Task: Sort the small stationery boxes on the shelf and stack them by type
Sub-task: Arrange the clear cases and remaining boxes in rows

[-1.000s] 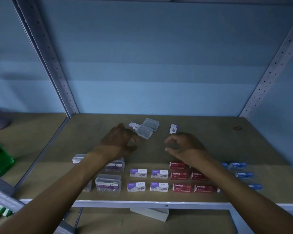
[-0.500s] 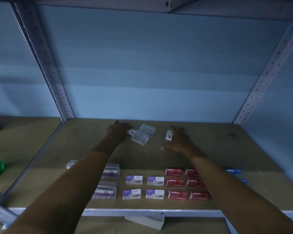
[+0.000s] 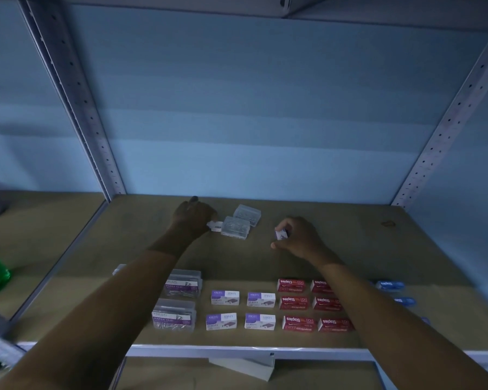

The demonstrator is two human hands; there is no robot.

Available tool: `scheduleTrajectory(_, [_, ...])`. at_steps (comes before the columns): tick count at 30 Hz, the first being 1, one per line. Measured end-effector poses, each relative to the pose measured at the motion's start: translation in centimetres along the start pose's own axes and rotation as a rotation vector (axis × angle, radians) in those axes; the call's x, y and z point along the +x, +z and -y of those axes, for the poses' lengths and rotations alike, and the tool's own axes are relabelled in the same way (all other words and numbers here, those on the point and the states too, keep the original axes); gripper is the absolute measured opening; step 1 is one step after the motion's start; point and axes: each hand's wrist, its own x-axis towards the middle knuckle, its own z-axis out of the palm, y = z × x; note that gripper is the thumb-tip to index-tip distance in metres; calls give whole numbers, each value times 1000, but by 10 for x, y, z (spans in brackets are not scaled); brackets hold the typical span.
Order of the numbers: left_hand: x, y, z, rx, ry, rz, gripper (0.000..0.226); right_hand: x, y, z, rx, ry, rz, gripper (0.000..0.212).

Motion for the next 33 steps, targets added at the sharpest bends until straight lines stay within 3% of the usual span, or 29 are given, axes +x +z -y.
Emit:
scheduleTrajectory(10, [-21,-9,8,30,100,36,38,-18,-13,-1,80,-26,72,33])
scheduleTrajectory(15, [-34,-17,8,-38,174,11,32,-25,-23,-6,146,-12,80,25])
scheduleTrajectory(21, [-51,-21,-3,-221,194,99,25,-32,-27,-6,86,-63,104,17])
scheduleTrajectory(33, [-68,-28,-21,-330,192,187,18,-40,-12,-5,-15,-214,93,25])
